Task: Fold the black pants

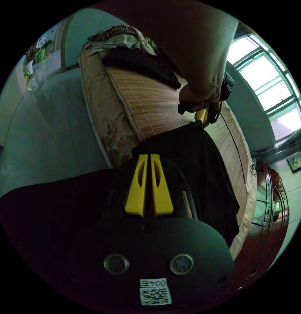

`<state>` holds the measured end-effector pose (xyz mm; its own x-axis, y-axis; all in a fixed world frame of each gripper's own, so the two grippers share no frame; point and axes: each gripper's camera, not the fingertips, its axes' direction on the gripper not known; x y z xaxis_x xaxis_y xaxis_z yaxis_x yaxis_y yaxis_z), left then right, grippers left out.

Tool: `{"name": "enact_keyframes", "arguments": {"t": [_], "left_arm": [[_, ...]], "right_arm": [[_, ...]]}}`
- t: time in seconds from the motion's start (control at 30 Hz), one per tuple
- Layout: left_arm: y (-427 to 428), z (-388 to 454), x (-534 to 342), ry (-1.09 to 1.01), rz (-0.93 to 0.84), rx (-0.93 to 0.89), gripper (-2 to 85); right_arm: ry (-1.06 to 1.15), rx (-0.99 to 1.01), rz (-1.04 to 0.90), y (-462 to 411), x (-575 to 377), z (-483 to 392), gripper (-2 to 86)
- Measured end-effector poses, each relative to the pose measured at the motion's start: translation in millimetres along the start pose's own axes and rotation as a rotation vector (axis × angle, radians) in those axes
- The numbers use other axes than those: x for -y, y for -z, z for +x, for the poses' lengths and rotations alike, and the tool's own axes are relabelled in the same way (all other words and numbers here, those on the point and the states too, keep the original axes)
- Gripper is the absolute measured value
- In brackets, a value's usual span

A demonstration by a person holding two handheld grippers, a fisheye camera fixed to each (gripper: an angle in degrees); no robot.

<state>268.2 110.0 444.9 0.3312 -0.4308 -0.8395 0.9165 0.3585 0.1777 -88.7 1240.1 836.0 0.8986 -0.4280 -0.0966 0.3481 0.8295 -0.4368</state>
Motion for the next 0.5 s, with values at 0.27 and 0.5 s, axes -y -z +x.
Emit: {"name": "enact_keyframes", "arguments": {"t": [0.27, 0.5], "left_arm": [[31.9, -26.0, 1.8, -0.052, 0.040, -0.024, 11.1], [19.6, -29.0, -0.1, -0.093, -0.002, -0.110, 13.2]], "right_arm": [[-0.131, 0.061, 0.117, 14.1, -10.6, 6.8, 11.9], [-0.019, 0.025, 0.126, 13.1, -3.7, -6.9, 13.3]]}}
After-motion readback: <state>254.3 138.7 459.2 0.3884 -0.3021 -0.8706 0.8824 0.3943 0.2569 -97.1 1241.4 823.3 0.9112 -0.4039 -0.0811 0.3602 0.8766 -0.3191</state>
